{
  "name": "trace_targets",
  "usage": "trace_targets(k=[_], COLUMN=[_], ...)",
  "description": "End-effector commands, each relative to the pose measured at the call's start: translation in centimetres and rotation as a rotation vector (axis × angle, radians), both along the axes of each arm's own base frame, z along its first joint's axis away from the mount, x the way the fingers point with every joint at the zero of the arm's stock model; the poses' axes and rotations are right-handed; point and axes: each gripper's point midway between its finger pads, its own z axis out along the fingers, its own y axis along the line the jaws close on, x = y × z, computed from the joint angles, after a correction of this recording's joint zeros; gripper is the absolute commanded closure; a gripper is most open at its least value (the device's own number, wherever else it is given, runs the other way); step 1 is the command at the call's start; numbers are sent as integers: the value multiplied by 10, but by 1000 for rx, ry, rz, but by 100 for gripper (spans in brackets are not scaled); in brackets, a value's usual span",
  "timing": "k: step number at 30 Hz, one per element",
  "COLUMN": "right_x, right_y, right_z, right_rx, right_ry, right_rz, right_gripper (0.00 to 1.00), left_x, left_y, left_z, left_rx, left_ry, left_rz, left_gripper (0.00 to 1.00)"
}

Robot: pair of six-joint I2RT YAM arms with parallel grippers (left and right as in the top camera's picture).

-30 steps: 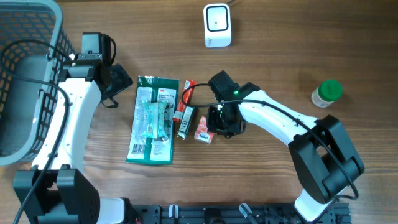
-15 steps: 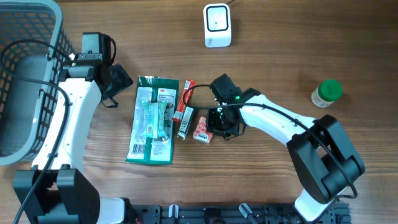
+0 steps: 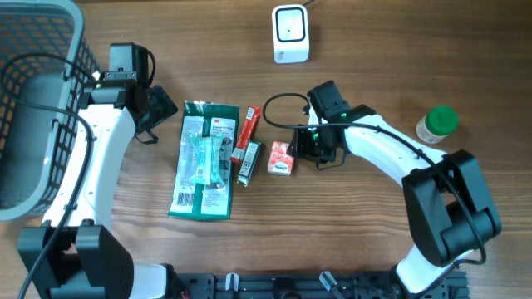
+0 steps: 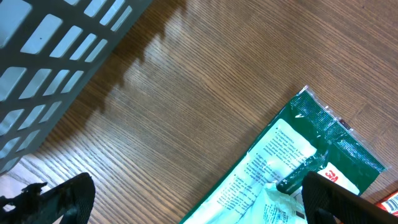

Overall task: Scan the item barcode
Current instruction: 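Lift the orange tissue pack and carry it toward the scanner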

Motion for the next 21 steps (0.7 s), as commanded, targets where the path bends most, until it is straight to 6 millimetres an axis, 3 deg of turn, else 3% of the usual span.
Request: trace_targets(k=[1,8,16,21], right_x=[6,-14,-23,-17], right_y=[13,6,2,6], right_z=[29,13,-6,-6], right_rx=[70,47,49,77], right_ry=[-49,20,39,7], right_rz=[55,55,19,17], right_gripper=[61,66,68,73], left_x=[-3,-3,-3,-3], left_y=[4,4,4,4], left_z=[-4,-4,-4,-4], left_rx=[10,10,10,10], left_ry=[10,10,10,10], left_rz=[28,28,28,28], left_gripper=[0,0,0,0])
